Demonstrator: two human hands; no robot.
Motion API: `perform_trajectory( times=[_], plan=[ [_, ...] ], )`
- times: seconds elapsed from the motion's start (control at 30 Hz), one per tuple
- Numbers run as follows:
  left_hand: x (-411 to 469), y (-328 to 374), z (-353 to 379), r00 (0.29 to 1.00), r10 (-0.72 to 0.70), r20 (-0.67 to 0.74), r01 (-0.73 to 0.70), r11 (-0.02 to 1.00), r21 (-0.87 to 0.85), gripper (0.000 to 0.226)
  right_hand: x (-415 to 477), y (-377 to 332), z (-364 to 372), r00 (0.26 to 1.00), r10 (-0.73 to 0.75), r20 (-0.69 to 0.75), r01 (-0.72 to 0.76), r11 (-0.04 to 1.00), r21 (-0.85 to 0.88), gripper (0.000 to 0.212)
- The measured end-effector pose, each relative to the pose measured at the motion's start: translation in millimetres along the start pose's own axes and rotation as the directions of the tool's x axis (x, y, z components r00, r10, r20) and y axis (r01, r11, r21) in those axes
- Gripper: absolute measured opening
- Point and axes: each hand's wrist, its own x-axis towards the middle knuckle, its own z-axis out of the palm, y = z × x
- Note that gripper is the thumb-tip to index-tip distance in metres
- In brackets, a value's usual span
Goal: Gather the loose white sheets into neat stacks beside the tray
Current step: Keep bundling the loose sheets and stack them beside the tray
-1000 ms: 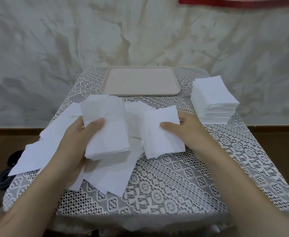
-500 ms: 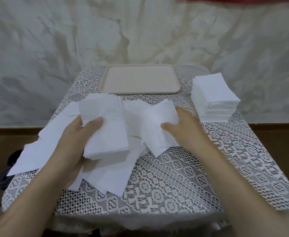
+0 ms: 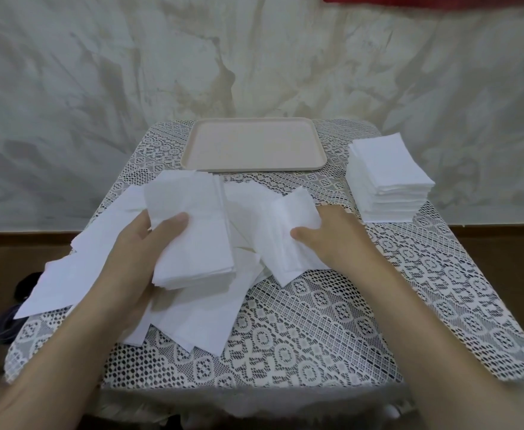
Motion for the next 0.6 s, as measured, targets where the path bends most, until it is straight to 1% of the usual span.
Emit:
perform_trajectory(
  times=[0.1,0.2,0.23,0.3,0.37,0.4,0.47,0.5,0.6],
  plan=[
    [0.4,-0.6,-0.8,1.0,0.001,-0.003,-0.001,1.0,0.005,0.045,0.5,-1.2,0.9,1.0,0.009,-0.007,-0.008,1.0,0.019,0.026],
    [1.5,-0.9,-0.8,1.0,0.002,0.004,-0.002,1.0,0.003,0.041,0.0,-0.8,-0.6,0.999,-0.001,-0.036,0.004,0.996,0.09,0.021],
    [1.9,-1.1,-0.8,1.0,0.0,0.005,0.0,1.0,0.0,0.038,-1.1,0.0,-2.6,0.999,-0.005,-0.042,0.011,0.991,0.131,0.017],
    [2.6,-1.8,-1.5,1.0,-0.003,0.007,0.003,1.0,-0.007,0.036,-3.2,3.1,-8.6,0.997,0.01,-0.072,0.01,0.961,0.276,0.008],
    [3.0,-2.4,-2.0,1.0,-0.002,0.009,0.002,1.0,-0.01,0.037,-7.2,7.3,-15.1,0.994,0.022,-0.108,0.023,0.919,0.394,0.01],
    [3.2,-2.4,-1.9,1.0,0.003,0.007,-0.003,1.0,-0.013,0.037,-8.2,10.8,-17.1,0.994,0.014,-0.109,0.031,0.915,0.401,0.009],
    [2.7,-1.9,-1.3,1.0,0.016,-0.003,-0.017,1.0,-0.021,0.034,-11.2,14.9,-18.6,0.999,0.003,-0.039,0.011,0.938,0.348,0.005],
    [1.7,-1.6,-0.5,1.0,0.02,-0.006,-0.021,0.999,-0.028,0.033,-12.4,16.1,-18.3,1.0,0.014,0.005,-0.015,0.947,0.32,0.01],
    [-1.3,-0.5,2.5,1.0,0.017,-0.019,-0.018,0.998,-0.057,0.032,-13.7,16.1,-19.9,0.995,0.062,0.074,-0.084,0.934,0.346,0.007]
  ],
)
